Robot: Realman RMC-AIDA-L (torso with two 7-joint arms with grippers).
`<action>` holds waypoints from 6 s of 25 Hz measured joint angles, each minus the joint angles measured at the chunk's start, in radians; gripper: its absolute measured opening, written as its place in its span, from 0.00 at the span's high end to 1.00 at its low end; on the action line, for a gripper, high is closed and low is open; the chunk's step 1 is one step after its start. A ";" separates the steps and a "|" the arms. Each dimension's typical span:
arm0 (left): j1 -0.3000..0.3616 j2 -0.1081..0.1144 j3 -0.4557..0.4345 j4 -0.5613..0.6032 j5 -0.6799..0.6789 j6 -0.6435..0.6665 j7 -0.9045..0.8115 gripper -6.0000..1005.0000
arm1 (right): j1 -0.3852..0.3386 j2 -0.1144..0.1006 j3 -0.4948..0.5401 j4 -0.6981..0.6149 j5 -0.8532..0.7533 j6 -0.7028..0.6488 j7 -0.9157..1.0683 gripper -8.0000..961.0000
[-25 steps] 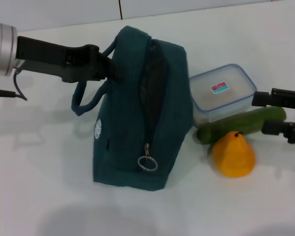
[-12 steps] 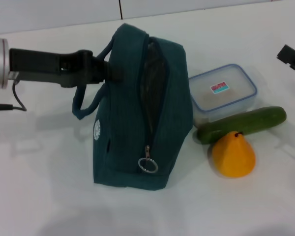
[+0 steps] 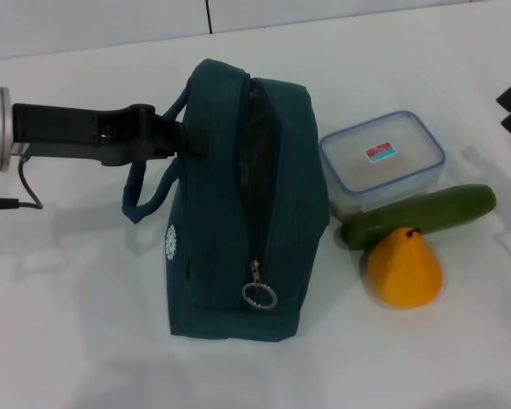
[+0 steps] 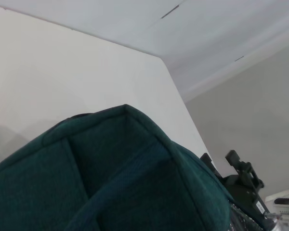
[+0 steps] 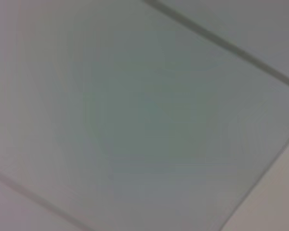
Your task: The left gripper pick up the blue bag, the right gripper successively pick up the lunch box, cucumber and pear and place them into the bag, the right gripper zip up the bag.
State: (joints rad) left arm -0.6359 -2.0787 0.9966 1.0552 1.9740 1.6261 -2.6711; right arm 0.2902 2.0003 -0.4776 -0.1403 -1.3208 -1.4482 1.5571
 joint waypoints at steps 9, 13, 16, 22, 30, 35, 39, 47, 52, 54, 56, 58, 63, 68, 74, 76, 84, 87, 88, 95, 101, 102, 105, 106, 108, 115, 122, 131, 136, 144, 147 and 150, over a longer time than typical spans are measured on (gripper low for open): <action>0.004 0.000 0.000 -0.008 -0.001 0.001 0.013 0.94 | 0.033 0.009 0.003 0.060 0.067 0.119 -0.001 0.25; 0.004 0.004 0.000 -0.010 0.002 0.001 0.019 0.94 | 0.098 0.014 0.007 0.099 0.069 0.196 -0.001 0.25; 0.004 0.005 0.000 -0.012 0.003 -0.001 0.030 0.94 | 0.131 0.021 -0.006 0.114 0.062 0.225 -0.001 0.26; 0.003 0.008 0.001 -0.039 0.003 -0.010 0.050 0.94 | 0.174 0.027 -0.048 0.156 0.055 0.243 -0.006 0.26; -0.006 0.016 -0.001 -0.052 0.004 -0.023 0.065 0.94 | 0.176 0.028 -0.056 0.166 0.045 0.238 -0.004 0.26; -0.010 0.020 -0.001 -0.052 0.004 -0.026 0.067 0.94 | 0.174 0.028 -0.056 0.177 0.044 0.231 -0.001 0.33; -0.009 0.022 -0.001 -0.052 0.004 -0.033 0.067 0.94 | 0.170 0.028 -0.050 0.177 0.044 0.227 0.000 0.44; -0.005 0.022 -0.001 -0.052 0.003 -0.035 0.066 0.94 | 0.166 0.025 -0.052 0.180 0.045 0.211 0.001 0.73; -0.004 0.021 -0.001 -0.053 0.002 -0.036 0.066 0.94 | 0.161 0.023 -0.056 0.177 0.038 0.180 0.001 0.78; -0.006 0.023 -0.001 -0.068 -0.003 -0.035 0.066 0.94 | 0.155 0.022 -0.057 0.171 0.032 0.166 0.001 0.78; -0.007 0.024 -0.001 -0.074 -0.004 -0.035 0.066 0.94 | 0.150 0.020 -0.059 0.169 0.030 0.148 0.001 0.79; -0.007 0.025 -0.001 -0.075 -0.004 -0.035 0.067 0.94 | 0.145 0.018 -0.059 0.167 0.030 0.125 0.001 0.79; -0.008 0.025 -0.001 -0.076 -0.004 -0.034 0.069 0.94 | 0.133 0.016 -0.054 0.165 0.033 0.084 0.002 0.81; -0.008 0.025 -0.001 -0.077 -0.004 -0.034 0.069 0.94 | 0.126 0.016 -0.053 0.153 0.037 0.063 0.015 0.89; -0.006 0.024 -0.001 -0.077 -0.006 -0.034 0.069 0.94 | 0.123 0.014 -0.049 0.135 0.038 0.043 0.031 0.89; -0.006 0.023 -0.001 -0.077 -0.007 -0.034 0.069 0.94 | 0.119 0.013 -0.046 0.120 0.039 0.028 0.048 0.89; -0.008 0.023 -0.001 -0.077 -0.008 -0.034 0.070 0.94 | 0.116 0.012 -0.046 0.082 0.040 -0.007 0.076 0.89; -0.008 0.024 -0.001 -0.077 -0.008 -0.034 0.070 0.94 | 0.116 0.012 -0.046 0.076 0.040 -0.014 0.077 0.89; -0.009 0.024 -0.001 -0.077 -0.008 -0.034 0.070 0.94 | 0.116 0.012 -0.045 0.075 0.040 -0.018 0.078 0.89; -0.010 0.027 -0.007 -0.075 -0.008 -0.033 0.066 0.94 | 0.116 0.011 -0.043 0.039 0.042 -0.046 0.088 0.89; -0.014 0.034 -0.023 -0.072 -0.004 -0.031 0.063 0.94 | 0.115 0.011 -0.041 -0.009 0.064 -0.087 0.097 0.89; -0.015 0.035 -0.023 -0.071 -0.004 -0.031 0.063 0.94 | 0.115 0.011 -0.041 -0.015 0.074 -0.094 0.097 0.89; -0.018 0.036 -0.023 -0.072 -0.001 -0.031 0.063 0.94 | 0.120 0.011 -0.041 -0.044 0.104 -0.115 0.097 0.89; -0.019 0.036 -0.023 -0.073 0.000 -0.032 0.063 0.94 | 0.123 0.011 -0.041 -0.055 0.116 -0.122 0.097 0.89; -0.021 0.037 -0.021 -0.074 0.001 -0.032 0.063 0.94 | 0.132 0.011 -0.041 -0.069 0.138 -0.140 0.097 0.89; -0.024 0.026 -0.016 -0.077 0.002 -0.027 0.062 0.94 | 0.181 0.008 -0.042 -0.105 0.179 -0.159 0.097 0.89; -0.026 0.013 -0.013 -0.087 0.002 -0.025 0.062 0.94 | 0.230 0.008 -0.045 -0.131 0.210 -0.192 0.095 0.89; -0.060 0.000 0.013 -0.114 0.002 -0.027 0.062 0.94 | 0.303 0.011 -0.051 -0.145 0.215 -0.224 0.096 0.89; -0.083 -0.001 0.010 -0.143 0.001 -0.039 0.065 0.94 | 0.336 0.015 -0.076 -0.136 0.214 -0.249 0.096 0.89; -0.099 0.012 -0.008 -0.145 -0.004 -0.100 0.068 0.94 | 0.361 0.025 -0.162 -0.117 0.223 -0.275 0.105 0.89; -0.100 0.014 -0.040 -0.142 -0.005 -0.108 0.067 0.94 | 0.370 0.025 -0.182 -0.090 0.224 -0.281 0.105 0.89; -0.102 0.014 -0.077 -0.142 -0.006 -0.112 0.070 0.94 | 0.375 0.027 -0.213 -0.078 0.224 -0.284 0.103 0.89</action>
State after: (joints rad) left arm -0.7380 -2.0647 0.9200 0.9131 1.9676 1.5139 -2.6014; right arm 0.6653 2.0269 -0.6911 -0.2179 -1.0964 -1.7319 1.6599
